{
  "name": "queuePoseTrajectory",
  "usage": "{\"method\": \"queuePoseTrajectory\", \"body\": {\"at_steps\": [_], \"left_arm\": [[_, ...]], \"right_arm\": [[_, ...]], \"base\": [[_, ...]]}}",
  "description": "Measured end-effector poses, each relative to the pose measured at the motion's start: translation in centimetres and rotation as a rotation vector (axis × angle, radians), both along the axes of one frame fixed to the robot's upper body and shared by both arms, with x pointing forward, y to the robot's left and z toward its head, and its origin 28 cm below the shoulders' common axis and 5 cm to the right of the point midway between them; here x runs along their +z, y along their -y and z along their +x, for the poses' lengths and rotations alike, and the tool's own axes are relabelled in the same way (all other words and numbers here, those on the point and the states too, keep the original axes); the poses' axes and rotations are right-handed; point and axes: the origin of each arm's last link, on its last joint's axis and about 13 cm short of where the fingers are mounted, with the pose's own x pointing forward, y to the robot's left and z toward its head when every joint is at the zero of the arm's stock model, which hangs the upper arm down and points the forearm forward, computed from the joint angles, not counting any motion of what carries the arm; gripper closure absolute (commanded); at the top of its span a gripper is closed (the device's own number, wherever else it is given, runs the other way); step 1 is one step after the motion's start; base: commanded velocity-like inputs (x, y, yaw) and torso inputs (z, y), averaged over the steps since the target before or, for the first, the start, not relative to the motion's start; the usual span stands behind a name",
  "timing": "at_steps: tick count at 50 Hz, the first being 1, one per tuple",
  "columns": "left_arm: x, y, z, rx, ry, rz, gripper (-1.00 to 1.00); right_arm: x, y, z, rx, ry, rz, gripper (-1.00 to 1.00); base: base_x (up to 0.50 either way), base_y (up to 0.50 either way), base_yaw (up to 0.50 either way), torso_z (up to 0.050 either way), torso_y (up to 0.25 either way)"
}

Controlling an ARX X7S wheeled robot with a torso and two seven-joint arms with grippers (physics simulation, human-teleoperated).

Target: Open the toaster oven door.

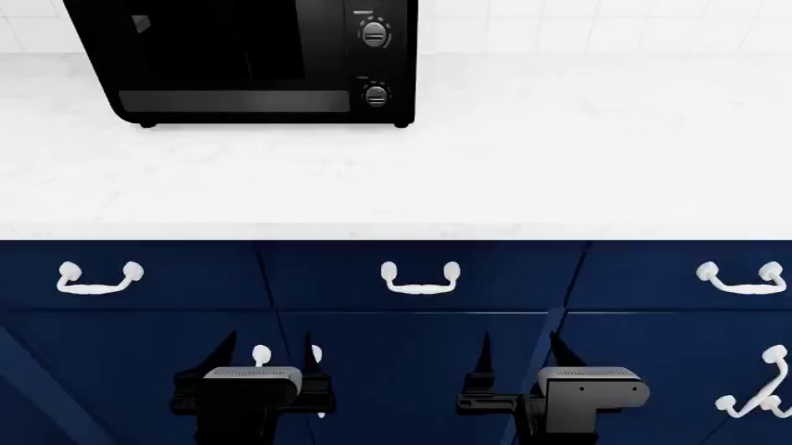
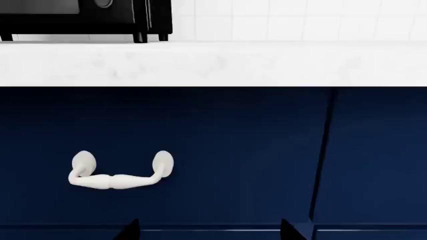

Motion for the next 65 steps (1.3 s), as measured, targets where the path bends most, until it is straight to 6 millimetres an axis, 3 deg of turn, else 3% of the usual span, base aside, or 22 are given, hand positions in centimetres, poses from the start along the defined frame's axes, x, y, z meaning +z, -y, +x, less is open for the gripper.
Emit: {"method": "queuePoseTrajectory", "body": {"at_steps": [11,45,54,65], "left_arm": [[0.0,0.1,0.0,-0.012,0.005,-0.004,-1.00],[1.6,0.1,0.0,-0.040,0.026,-0.024,-1.00],[3.3,-0.3,0.2,-0.063,0.035,0.004,-1.00],[7.9,-1.6,0.9,-0.137,0.065,0.148,-1.00]], "right_arm": [[0.1,0.0,0.0,-0.004,-0.002,0.001,-1.00],[1.0,0.1,0.3,-0.005,0.017,0.011,-1.00],[2.6,0.5,0.9,0.000,0.043,0.011,-1.00],[6.3,1.4,2.4,0.018,0.100,-0.015,-1.00]], "base": [[0.00,0.00,0.00,0.003,0.000],[0.00,0.00,0.00,0.050,0.000],[0.00,0.00,0.00,0.038,0.000],[0.00,0.00,0.00,0.000,0.000]]}}
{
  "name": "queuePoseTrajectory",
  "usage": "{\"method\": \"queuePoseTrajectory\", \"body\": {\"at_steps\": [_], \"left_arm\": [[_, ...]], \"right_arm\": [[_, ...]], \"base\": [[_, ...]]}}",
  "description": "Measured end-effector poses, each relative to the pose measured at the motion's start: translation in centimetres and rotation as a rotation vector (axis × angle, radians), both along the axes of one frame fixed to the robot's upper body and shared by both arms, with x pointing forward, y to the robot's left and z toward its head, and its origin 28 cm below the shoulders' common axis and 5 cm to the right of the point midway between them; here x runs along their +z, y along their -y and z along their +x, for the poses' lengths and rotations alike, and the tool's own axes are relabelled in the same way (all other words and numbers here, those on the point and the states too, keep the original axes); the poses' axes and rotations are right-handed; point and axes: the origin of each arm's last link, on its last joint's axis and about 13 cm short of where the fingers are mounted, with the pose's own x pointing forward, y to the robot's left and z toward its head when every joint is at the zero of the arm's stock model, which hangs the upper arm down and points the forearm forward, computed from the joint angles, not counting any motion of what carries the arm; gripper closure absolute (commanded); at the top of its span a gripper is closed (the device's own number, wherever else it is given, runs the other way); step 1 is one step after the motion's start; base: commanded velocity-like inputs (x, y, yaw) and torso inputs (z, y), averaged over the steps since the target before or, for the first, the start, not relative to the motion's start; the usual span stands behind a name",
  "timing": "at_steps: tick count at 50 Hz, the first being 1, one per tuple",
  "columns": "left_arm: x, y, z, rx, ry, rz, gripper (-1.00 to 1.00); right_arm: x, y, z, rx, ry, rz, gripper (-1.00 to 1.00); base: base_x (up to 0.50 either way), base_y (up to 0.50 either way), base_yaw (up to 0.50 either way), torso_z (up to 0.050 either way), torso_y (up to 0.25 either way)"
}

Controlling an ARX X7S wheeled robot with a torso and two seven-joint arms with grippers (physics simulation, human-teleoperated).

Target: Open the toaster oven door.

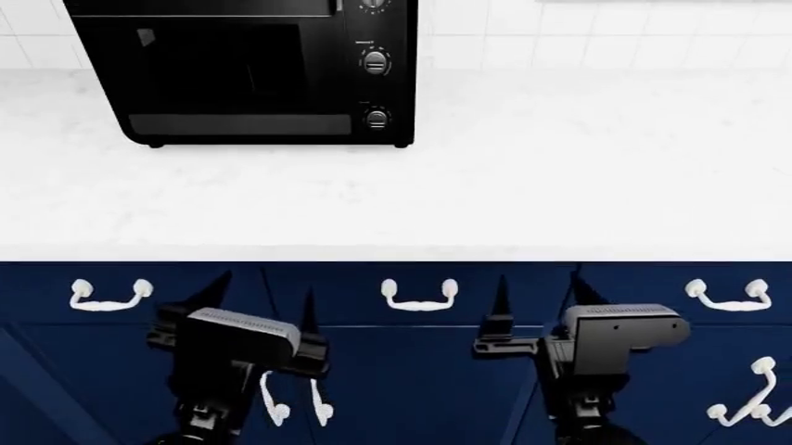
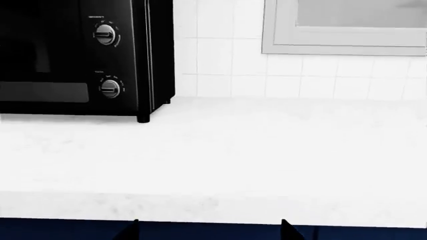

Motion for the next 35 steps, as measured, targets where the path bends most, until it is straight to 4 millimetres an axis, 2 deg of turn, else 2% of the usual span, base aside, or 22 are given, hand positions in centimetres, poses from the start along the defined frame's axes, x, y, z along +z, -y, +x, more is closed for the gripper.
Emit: {"method": "queuePoseTrajectory", "body": {"at_steps": [14,25,35], "left_arm": [[6.9,-2.6,1.6,-0.079,0.066,0.342,-1.00],[13.4,-4.2,3.5,-0.138,0.125,0.657,-1.00],[18.1,-6.0,5.1,-0.147,0.097,0.925,-1.00]], "right_arm": [[5.2,1.7,3.6,0.012,0.061,-0.019,-1.00],[8.4,2.6,6.1,0.025,0.078,-0.038,-1.00],[10.3,3.0,7.4,0.032,0.088,-0.050,-1.00]], "base": [[0.00,0.00,0.00,0.000,0.000],[0.00,0.00,0.00,0.000,0.000],[0.00,0.00,0.00,0.000,0.000]]}}
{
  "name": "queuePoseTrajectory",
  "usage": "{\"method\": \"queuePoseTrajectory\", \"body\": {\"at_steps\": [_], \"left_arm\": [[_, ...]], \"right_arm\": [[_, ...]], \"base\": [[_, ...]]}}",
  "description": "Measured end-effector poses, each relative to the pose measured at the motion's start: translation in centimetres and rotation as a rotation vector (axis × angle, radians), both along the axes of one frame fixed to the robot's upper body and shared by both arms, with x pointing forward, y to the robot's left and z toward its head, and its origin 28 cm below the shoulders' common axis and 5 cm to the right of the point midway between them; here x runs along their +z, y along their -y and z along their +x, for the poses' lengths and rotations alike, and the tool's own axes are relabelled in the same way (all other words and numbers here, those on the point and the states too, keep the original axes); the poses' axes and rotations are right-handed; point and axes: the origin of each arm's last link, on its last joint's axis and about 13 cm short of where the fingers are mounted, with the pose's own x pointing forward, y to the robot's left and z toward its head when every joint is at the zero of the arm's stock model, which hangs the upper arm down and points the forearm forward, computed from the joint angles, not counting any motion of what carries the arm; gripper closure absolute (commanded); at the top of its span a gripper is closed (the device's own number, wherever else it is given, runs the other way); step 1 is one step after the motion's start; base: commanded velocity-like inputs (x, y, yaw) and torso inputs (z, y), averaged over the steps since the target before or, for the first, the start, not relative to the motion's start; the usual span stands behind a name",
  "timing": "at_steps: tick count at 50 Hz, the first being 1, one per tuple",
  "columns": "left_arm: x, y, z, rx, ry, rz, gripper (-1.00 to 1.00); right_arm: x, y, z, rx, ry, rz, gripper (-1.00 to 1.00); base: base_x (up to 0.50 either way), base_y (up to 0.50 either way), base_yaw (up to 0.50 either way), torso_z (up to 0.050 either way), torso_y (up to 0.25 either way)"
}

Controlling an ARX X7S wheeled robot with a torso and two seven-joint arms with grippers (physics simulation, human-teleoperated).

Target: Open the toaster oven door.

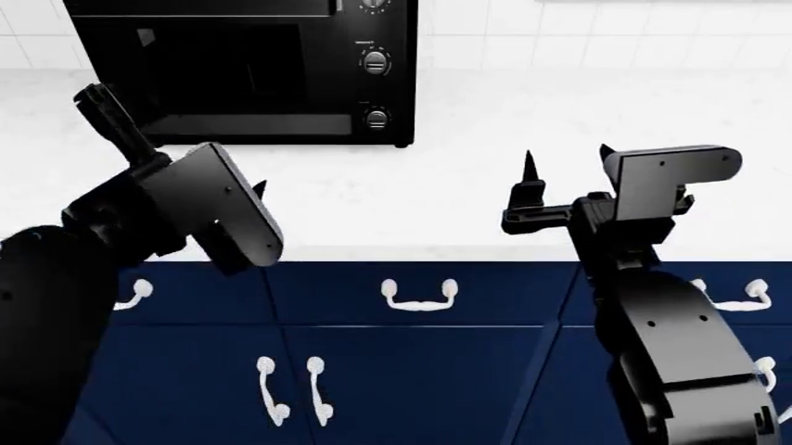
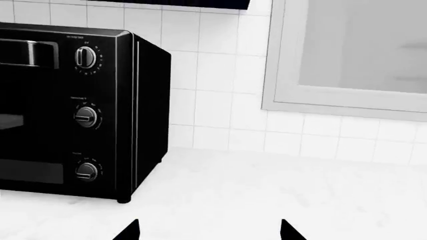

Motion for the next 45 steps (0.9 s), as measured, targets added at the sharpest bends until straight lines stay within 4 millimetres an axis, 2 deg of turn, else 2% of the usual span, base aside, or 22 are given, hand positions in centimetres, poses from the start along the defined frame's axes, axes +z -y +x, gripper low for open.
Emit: {"method": "queuePoseTrajectory", "body": {"at_steps": [11,20,31,45], "left_arm": [[3.7,-1.7,0.5,0.045,-0.023,0.227,-1.00],[5.7,-2.8,0.8,0.084,-0.039,0.344,-1.00],[7.1,-3.2,3.1,0.129,0.072,0.426,-1.00],[7.2,-3.1,4.9,0.132,0.129,0.470,-1.00]], "right_arm": [[1.1,0.1,0.5,0.007,0.006,-0.004,-1.00],[1.7,0.2,0.7,0.007,0.010,0.000,-1.00],[2.1,0.2,0.9,0.001,0.016,0.010,-1.00],[2.2,0.2,1.0,-0.001,0.014,0.015,-1.00]], "base": [[0.00,0.00,0.00,0.000,0.000],[0.00,0.00,0.00,0.000,0.000],[0.00,0.00,0.00,0.000,0.000],[0.01,0.00,0.00,0.000,0.000]]}}
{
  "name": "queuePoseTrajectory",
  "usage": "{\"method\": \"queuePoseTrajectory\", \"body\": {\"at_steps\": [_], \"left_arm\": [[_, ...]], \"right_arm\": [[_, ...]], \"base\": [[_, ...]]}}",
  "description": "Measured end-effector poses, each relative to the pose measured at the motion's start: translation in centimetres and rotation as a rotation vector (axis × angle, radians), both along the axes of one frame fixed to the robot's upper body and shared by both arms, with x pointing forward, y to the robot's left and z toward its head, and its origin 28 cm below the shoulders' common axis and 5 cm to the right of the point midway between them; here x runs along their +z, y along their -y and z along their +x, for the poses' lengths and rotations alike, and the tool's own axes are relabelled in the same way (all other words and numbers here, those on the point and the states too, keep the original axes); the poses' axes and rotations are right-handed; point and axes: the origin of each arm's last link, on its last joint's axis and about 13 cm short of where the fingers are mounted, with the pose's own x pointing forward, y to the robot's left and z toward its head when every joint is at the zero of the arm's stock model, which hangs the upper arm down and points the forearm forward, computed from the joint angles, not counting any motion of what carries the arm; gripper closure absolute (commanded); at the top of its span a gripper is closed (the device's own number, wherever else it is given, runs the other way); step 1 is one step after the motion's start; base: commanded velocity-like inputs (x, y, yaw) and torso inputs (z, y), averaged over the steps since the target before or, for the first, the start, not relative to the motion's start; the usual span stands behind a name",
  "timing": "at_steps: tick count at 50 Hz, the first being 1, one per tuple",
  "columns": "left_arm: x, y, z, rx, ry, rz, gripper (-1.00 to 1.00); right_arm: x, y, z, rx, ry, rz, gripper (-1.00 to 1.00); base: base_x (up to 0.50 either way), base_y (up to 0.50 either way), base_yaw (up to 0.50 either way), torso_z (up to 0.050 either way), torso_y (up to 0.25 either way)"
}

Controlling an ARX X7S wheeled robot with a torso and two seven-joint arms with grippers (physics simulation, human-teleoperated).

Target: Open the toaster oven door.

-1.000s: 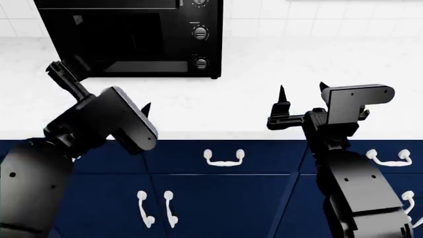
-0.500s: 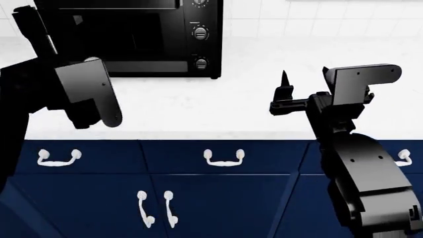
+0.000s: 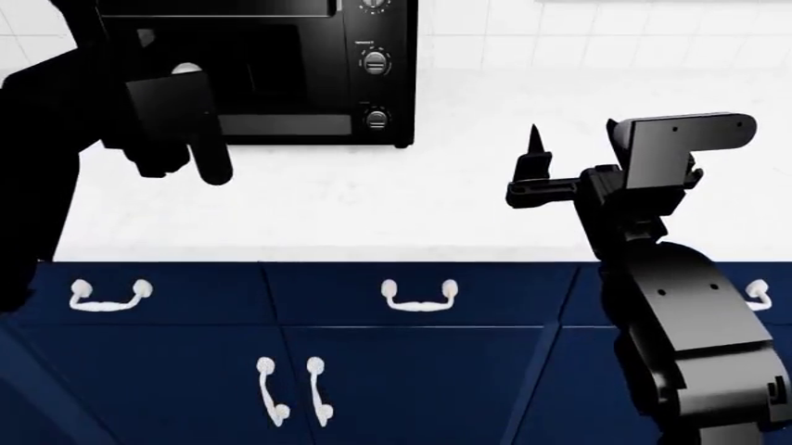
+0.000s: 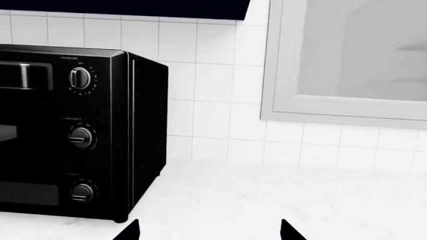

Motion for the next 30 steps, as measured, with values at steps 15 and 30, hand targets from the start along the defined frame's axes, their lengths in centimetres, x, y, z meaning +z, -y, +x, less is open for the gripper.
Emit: {"method": "queuePoseTrajectory", "body": {"at_steps": [15,30], "left_arm": [[-0.22,0.05,0.33,-0.005,0.000,0.014,-1.00],[-0.36,0.04,0.41,-0.005,-0.004,0.020,-1.00]], "right_arm": [[-0.12,-0.07,-0.05,-0.002,-0.008,-0.003,-1.00],[-0.24,-0.06,-0.12,-0.002,-0.011,-0.001,-1.00]], "base": [[0.08,0.00,0.00,0.000,0.000],[0.08,0.00,0.00,0.000,0.000]]}}
